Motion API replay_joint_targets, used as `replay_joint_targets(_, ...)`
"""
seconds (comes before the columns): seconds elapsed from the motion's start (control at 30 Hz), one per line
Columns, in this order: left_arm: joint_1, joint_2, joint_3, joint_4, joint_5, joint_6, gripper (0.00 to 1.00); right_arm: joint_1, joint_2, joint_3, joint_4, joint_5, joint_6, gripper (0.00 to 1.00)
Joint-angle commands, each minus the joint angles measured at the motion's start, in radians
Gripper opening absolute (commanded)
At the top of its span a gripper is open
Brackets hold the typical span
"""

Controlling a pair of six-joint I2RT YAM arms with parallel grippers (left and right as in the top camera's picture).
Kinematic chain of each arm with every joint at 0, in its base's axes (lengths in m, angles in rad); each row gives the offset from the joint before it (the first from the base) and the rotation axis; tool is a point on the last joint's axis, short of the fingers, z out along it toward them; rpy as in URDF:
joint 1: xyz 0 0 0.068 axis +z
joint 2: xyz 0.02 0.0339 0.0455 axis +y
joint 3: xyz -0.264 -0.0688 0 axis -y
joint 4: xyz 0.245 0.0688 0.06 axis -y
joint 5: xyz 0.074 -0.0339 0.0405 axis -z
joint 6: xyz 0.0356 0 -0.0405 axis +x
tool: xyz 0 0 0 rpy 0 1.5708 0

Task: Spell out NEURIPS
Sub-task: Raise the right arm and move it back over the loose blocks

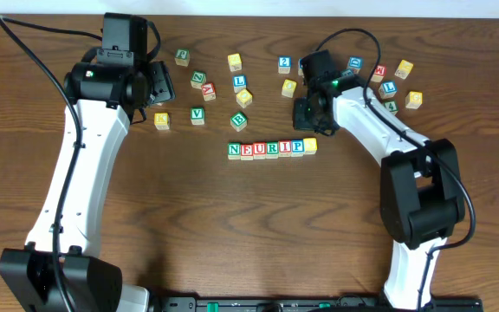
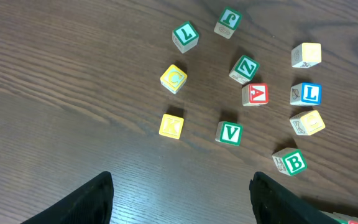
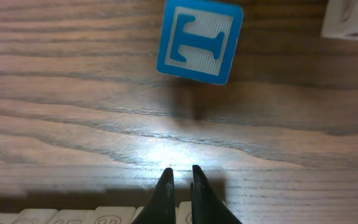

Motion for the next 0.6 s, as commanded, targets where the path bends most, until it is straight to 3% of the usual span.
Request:
replay_joint_targets(0.0, 0.005, 0.013, 0.003, 0.003, -0.013, -0.009, 0.70, 0.005, 0.039, -0.010, -0.003, -0.007, 0.020, 0.05)
replay_joint_targets(0.57, 0.005, 0.013, 0.003, 0.003, -0.013, -0.009, 0.70, 0.005, 0.040, -0.010, -0.051, -0.014, 0.019, 0.05)
